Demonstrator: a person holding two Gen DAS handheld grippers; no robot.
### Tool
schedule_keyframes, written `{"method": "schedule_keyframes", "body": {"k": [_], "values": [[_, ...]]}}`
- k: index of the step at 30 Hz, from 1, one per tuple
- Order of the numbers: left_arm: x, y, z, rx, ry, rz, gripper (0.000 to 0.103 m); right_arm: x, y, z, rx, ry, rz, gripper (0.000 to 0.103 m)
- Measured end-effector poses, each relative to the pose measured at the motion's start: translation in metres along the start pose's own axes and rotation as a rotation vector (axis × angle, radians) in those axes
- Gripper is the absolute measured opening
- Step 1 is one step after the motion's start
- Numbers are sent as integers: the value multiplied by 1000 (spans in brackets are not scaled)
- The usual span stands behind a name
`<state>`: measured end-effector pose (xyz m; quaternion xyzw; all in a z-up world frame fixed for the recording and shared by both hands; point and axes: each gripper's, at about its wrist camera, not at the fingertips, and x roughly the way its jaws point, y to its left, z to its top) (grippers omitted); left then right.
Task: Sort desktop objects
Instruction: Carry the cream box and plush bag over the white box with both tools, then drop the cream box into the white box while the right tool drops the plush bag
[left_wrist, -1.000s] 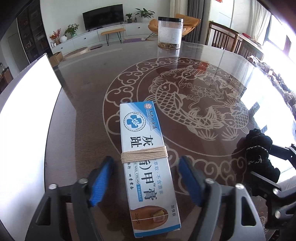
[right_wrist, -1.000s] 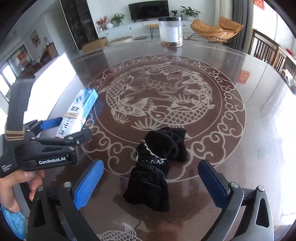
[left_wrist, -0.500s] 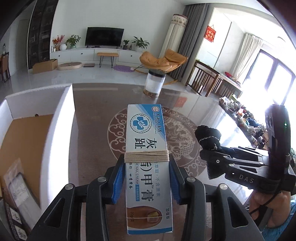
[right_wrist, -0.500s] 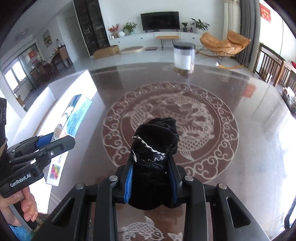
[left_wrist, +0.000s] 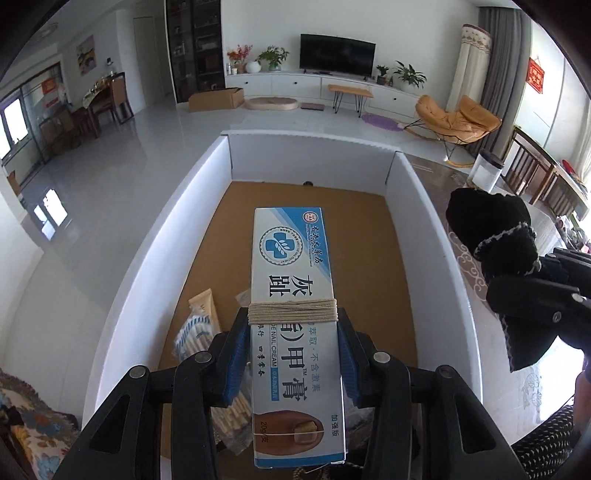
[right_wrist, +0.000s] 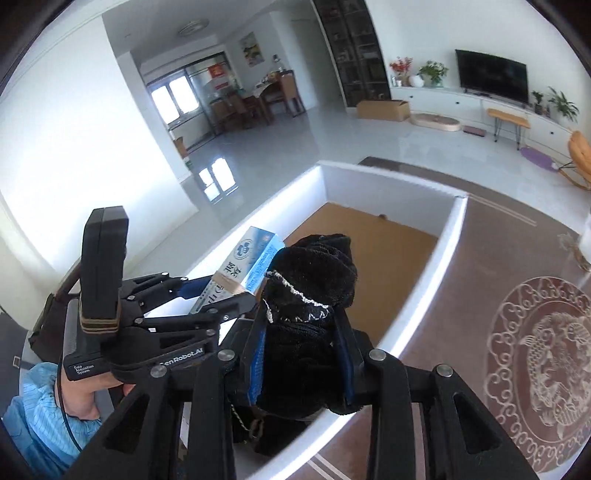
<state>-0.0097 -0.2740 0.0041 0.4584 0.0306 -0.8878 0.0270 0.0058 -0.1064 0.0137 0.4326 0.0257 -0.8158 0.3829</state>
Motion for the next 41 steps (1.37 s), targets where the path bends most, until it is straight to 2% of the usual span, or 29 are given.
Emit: {"method": "schedule_keyframes", "body": {"k": [2, 5, 6, 7, 9, 11, 13, 16, 18, 20, 21, 22, 25, 29, 32, 36, 41], "values": [[14, 10, -5, -34, 47, 13, 45, 30, 7, -1, -21, 60, -7, 33], [34, 18, -6, -98, 105, 21, 48, 62, 11, 0, -34, 142, -23, 43], [36, 20, -4, -117, 111, 27, 54, 65, 12, 0, -36, 147, -30, 60], [36, 21, -3, -131, 114, 39, 59, 63, 12, 0, -41, 134, -32, 71], [31, 21, -1, -152, 85, 66, 78, 54, 11, 0, -46, 106, -44, 76], [25, 20, 0, -173, 49, 71, 85, 43, 2, 1, -42, 95, -64, 79], [22, 20, 1, -207, 26, 60, 86, 33, -6, 2, -43, 84, -94, 83], [20, 15, 4, -230, -7, 45, 88, 26, -15, 5, -51, 96, -123, 86], [19, 7, 5, -219, 12, 69, 100, 25, -17, 4, -57, 113, -131, 86], [16, 1, 5, -215, 30, 80, 100, 23, -19, 4, -67, 120, -138, 86], [10, 0, 3, -232, 7, 79, 100, 22, -19, 3, -73, 125, -142, 86], [1, -2, 1, -244, -21, 104, 100, 20, -19, 2, -79, 128, -144, 86], [-17, -5, 1, -265, -78, 252, 101, 20, -19, 2, -100, 134, -149, 86], [-33, -2, -3, -349, -92, 296, 103, 23, -15, -1, -125, 137, -156, 86], [-38, 0, -9, -429, -65, 370, 103, 25, -16, -1, -121, 139, -151, 86], [-39, 0, -19, -470, -59, 291, 103, 27, -12, -1, -142, 149, -156, 86], [-39, -9, -24, -458, -42, 336, 103, 27, -7, 2, -165, 146, -156, 86]]}}
